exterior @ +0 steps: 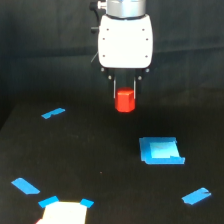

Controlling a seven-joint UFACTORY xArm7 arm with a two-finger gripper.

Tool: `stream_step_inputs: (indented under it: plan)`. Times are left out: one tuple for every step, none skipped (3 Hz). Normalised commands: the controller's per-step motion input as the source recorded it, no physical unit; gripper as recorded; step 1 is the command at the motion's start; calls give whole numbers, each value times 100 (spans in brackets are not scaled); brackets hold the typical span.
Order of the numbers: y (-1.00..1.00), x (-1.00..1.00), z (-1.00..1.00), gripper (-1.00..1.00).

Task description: Pick up the red object from the table

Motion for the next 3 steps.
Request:
stream_step_inputs:
  plan:
    - [-87,-13,82,-100]
    - [-71,6,100,-100]
    - [-98,-16,52,-100]
